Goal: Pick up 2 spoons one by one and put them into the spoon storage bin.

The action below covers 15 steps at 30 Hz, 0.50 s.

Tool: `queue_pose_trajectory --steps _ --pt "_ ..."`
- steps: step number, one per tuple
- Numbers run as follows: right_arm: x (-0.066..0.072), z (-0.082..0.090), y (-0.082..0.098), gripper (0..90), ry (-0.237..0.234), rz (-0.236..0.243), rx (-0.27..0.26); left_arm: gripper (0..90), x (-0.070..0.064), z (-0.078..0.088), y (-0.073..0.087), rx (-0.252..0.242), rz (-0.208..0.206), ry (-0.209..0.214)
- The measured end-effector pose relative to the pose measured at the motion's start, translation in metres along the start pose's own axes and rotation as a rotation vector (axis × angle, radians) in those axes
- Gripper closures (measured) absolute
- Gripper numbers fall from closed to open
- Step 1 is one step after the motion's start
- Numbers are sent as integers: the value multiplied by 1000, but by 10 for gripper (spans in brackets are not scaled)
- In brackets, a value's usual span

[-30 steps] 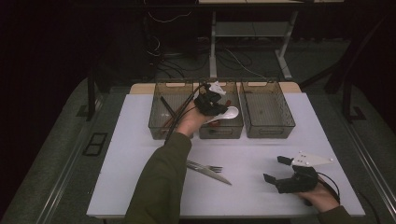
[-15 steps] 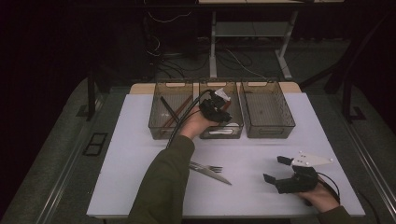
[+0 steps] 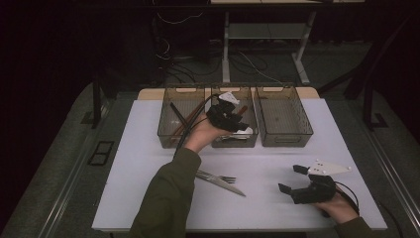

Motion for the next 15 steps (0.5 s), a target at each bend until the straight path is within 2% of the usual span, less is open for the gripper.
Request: queue_pose_trajectory --steps 4,8,10,13,15 --pt "0 0 -1 91 0 -4 -2 467 -11 10 5 -15 8 -5" --pt "0 0 1 90 1 3 4 447 -21 21 10 -22 -1 -10" --pt "0 1 2 91 3 2 5 437 -27 27 14 -29 10 -20" --pt "1 2 1 90 4 3 -2 425 -31 35 20 -33 1 -19" --pt "1 2 2 90 6 8 -1 410 -34 38 25 -47 11 -24"
Point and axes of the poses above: each handheld gripper's, and its own axes: z roughly backward along the jaws, y roughly out of its underside, x roughly to its left, the point moved 8 cm from there along -z, roughly forward along the jaws, and after that the axes turned 2 degrees about y, right-handed, at the moved point
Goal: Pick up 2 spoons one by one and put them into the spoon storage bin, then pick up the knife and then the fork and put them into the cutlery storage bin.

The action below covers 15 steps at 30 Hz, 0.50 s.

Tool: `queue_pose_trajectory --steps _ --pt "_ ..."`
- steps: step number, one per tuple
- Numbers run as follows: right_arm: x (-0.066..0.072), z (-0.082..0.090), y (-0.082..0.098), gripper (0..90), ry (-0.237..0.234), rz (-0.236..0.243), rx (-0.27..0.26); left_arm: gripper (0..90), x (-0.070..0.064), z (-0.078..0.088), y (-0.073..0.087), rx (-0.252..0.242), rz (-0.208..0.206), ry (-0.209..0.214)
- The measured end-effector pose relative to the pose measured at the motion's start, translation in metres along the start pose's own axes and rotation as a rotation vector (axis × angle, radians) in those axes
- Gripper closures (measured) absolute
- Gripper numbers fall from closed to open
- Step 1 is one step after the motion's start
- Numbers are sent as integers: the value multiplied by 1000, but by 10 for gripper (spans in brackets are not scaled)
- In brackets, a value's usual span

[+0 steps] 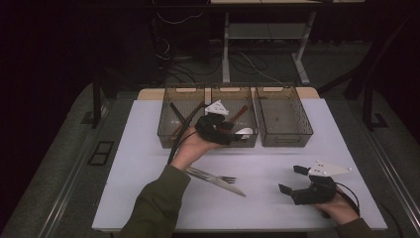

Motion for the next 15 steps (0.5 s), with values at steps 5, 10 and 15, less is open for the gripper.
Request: queue_pose_trajectory --steps 5,10,15 --pt "1 0 0 91 -2 -4 0 380 -6 9 16 -18 13 -9" --pt "-1 0 0 90 1 -11 0 352 -10 19 32 -24 27 -26" --pt "-2 0 1 90 0 -30 6 387 -11 31 52 -33 40 -45"
Point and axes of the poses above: each handheld gripper's, and its own axes: z roughly backward along the jaws, y roughly out of its underside, x roughly to its left, the point moved 8 cm from there along -z, roughly forward along the jaws, and after that the axes turned 2 degrees about y, right-handed, at the moved point
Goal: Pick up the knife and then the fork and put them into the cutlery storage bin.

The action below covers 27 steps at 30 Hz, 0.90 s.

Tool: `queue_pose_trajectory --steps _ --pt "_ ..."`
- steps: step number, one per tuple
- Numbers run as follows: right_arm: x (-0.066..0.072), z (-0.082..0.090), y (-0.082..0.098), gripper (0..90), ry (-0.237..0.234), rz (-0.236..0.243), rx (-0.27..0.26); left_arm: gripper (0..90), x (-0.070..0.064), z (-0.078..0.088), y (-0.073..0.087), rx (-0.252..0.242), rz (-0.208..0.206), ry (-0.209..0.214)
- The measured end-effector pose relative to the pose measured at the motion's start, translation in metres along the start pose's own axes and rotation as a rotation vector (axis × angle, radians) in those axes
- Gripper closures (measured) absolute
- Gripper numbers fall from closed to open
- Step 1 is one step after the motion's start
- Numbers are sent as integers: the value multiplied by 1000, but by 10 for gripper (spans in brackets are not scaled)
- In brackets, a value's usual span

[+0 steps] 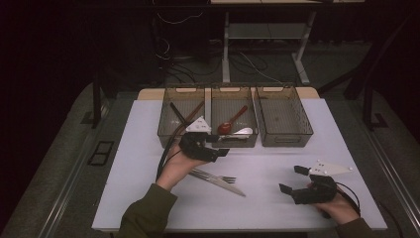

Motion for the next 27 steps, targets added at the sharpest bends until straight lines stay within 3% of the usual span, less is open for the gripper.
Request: queue_pose_trajectory --steps 10,14,17,20,27 --pt "-2 2 1 91 5 -6 -1 740 11 28 52 66 10 -67" --pt "-1 2 2 91 1 -5 5 885 19 31 69 123 0 -95" --pt "-1 2 2 91 0 -1 4 887 19 27 76 153 3 -75" --pt "-1 2 2 91 2 0 3 887 13 20 80 188 -20 -41" --pt "-1 2 3 90 2 -3 5 886 9 7 90 255 -38 -25"
Point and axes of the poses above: each handheld gripper's, and its own axes: z roughly backward along the jaws, y roughly out of its underside, x roughly to its left, the point moved 8 cm from there along -z, roughly forward along the jaws, and after that the axes turned 2 degrees about y, right-handed, at the moved point
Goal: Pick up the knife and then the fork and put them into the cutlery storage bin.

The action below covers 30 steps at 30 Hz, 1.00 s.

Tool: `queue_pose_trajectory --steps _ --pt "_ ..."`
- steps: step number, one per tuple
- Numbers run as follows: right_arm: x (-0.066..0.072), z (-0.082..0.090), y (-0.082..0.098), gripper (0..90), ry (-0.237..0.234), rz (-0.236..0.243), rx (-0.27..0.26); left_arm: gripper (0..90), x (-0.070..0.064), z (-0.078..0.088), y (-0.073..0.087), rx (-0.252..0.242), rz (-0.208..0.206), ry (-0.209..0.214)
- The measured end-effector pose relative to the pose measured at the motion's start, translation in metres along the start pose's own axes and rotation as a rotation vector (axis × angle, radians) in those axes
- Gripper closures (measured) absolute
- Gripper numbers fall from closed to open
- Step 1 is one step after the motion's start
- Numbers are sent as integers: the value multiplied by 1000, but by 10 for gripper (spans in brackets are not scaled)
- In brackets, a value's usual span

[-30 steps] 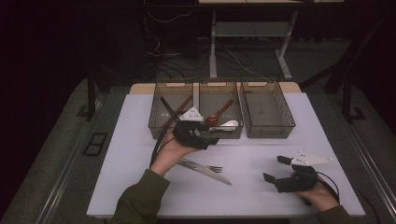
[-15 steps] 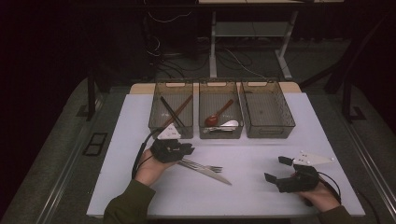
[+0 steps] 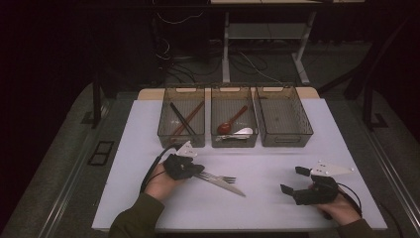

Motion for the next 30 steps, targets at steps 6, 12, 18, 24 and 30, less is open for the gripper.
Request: queue_pose_trajectory --steps 6,12,18,24,30 --pt "-1 0 0 90 3 1 -3 887 0 -2 2 8 -9 11" --pt "0 0 0 90 -1 1 1 888 -4 -5 4 41 -26 21" --pt "-1 1 0 90 2 -2 -4 888 -8 -5 6 62 -40 28" --pt "-1 1 0 91 1 -2 -3 888 -11 -2 10 70 -61 30" --pt "-1 2 0 91 2 -3 -3 887 14 13 20 84 -52 -60"
Point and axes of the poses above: each handheld gripper's, and its own axes: z roughly backward along the jaws, y roughly out of its underside, x roughly to its left, the point moved 8 cm from there along -z, roughly forward along the jaws, and after that the axes turned 2 degrees about y, right-handed, at the moved point
